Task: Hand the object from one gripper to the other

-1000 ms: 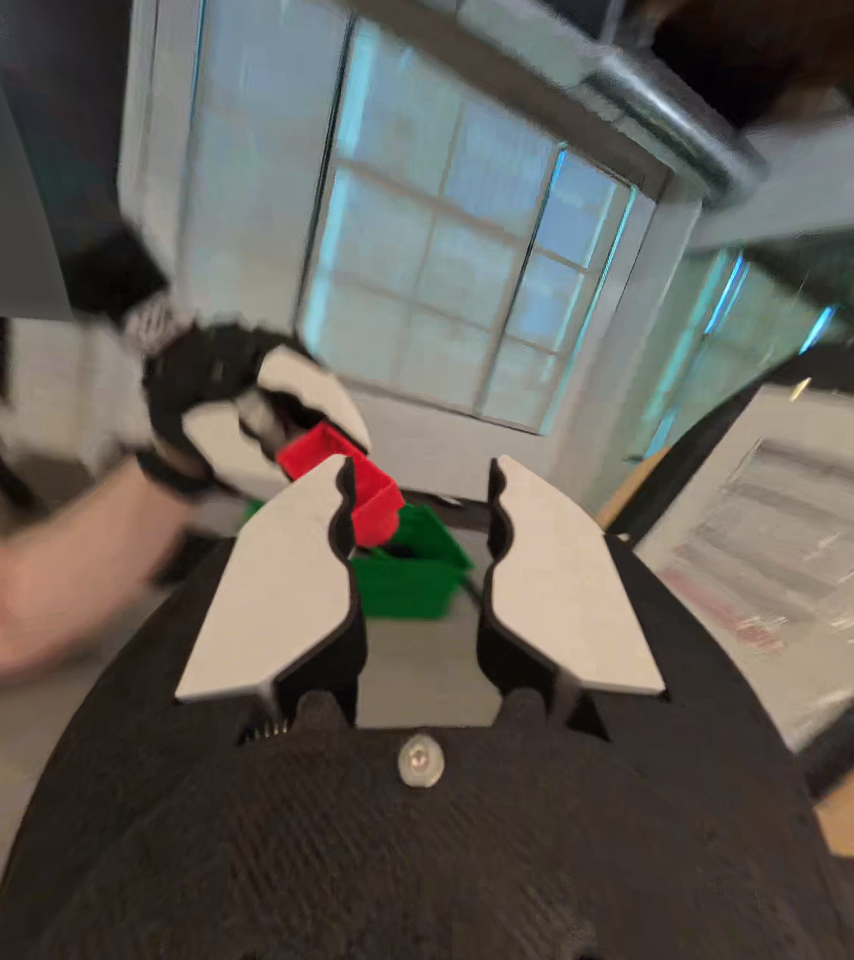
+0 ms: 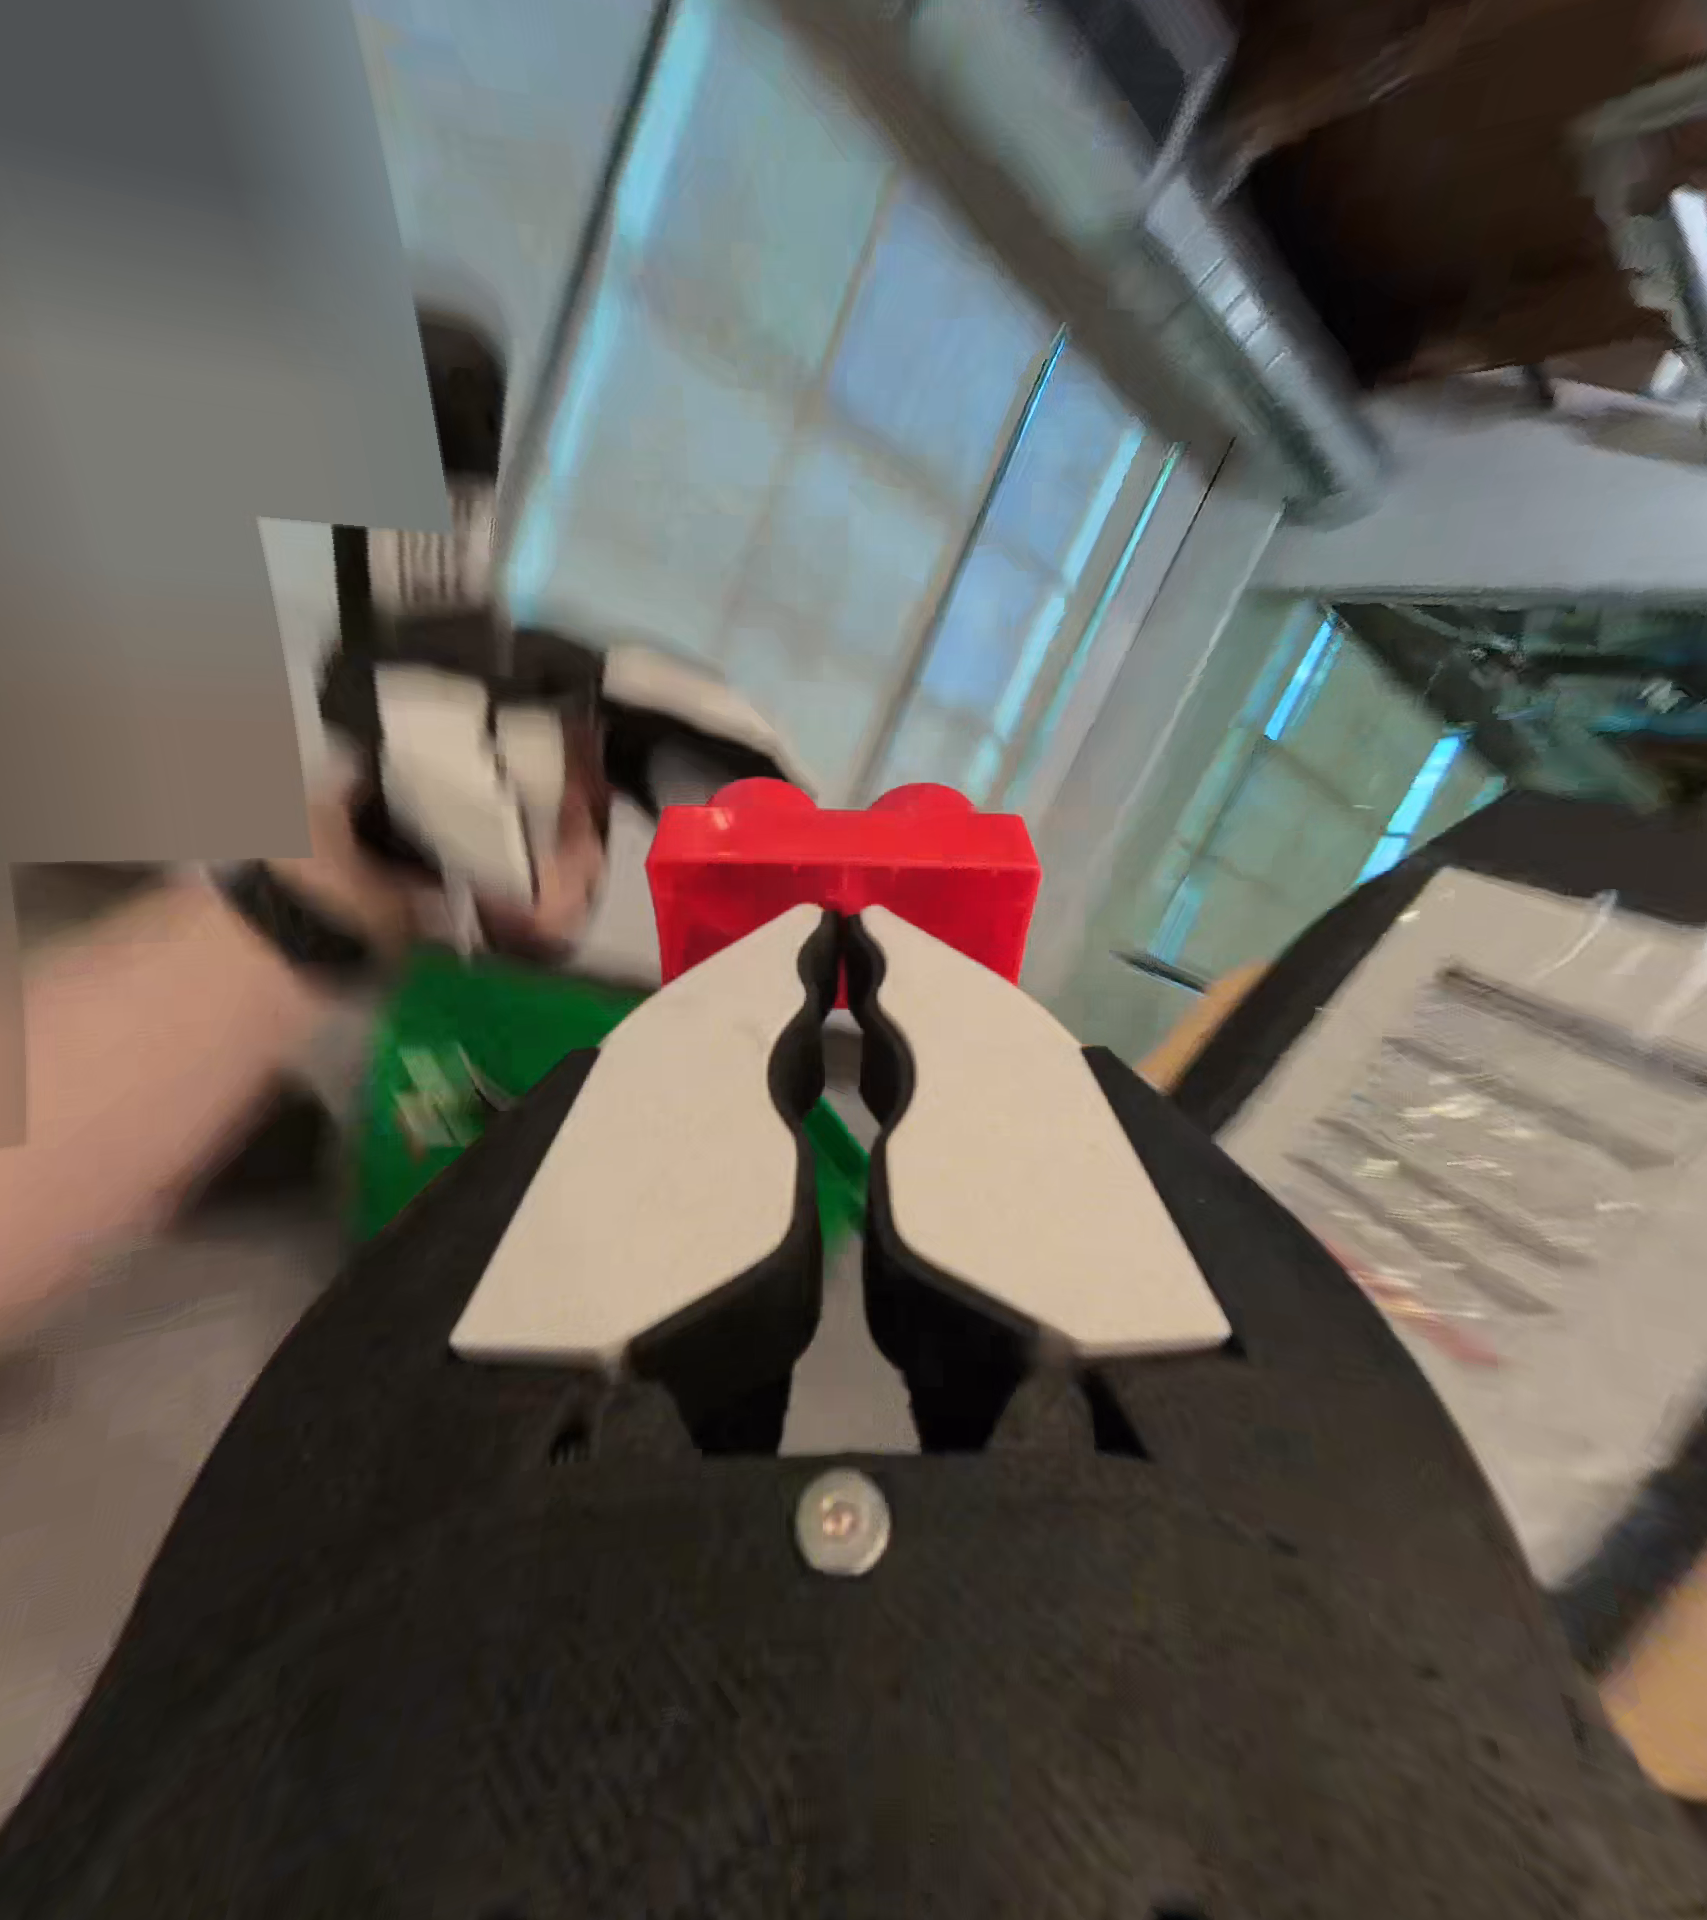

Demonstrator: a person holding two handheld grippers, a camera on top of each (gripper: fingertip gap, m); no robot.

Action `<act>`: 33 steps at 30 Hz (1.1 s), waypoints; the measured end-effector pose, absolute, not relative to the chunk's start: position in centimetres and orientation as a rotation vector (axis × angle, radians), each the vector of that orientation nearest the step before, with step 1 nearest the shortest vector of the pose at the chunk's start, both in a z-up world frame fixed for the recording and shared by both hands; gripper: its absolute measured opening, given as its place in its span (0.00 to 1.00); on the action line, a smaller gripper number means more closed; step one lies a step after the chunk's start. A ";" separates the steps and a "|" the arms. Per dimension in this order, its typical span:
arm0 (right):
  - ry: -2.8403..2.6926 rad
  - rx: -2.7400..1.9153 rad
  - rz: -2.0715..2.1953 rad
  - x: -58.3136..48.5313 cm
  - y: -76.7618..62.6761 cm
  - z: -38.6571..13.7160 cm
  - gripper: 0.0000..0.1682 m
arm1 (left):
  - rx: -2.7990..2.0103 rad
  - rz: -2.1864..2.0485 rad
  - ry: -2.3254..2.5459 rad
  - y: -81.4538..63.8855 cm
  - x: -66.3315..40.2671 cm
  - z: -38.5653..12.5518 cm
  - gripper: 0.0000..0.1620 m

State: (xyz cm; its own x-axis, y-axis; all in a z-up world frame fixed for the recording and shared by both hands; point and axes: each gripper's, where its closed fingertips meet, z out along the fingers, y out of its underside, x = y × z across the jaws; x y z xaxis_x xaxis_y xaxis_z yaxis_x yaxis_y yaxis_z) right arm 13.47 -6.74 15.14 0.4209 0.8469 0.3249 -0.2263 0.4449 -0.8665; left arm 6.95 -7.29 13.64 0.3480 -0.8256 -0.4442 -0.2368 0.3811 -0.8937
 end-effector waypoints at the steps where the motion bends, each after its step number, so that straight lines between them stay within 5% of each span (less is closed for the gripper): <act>1: -0.705 -0.835 1.019 14.9 -6.3 16.5 0.01 | -1.128 -0.546 1.154 -7.3 6.9 14.5 0.51; 7: 0.093 -0.733 2.101 19.4 -0.3 14.6 0.01 | -0.938 -0.534 0.979 -7.1 9.1 17.7 0.43; 14: 0.015 -0.680 2.740 15.0 -2.9 14.4 0.01 | -1.009 -0.354 1.042 -5.1 12.3 15.0 0.48; 20: -0.241 -0.701 2.968 12.9 -6.4 14.8 0.01 | -0.972 -0.880 1.026 -7.2 12.5 15.9 0.39; 31: -0.358 -0.672 2.978 12.2 -7.5 14.5 0.01 | -0.984 -0.710 1.168 -7.1 13.4 13.9 0.23; 33: -0.332 -0.751 2.816 12.4 -5.9 13.7 0.12 | -1.007 -0.632 1.101 -6.2 12.3 14.8 0.23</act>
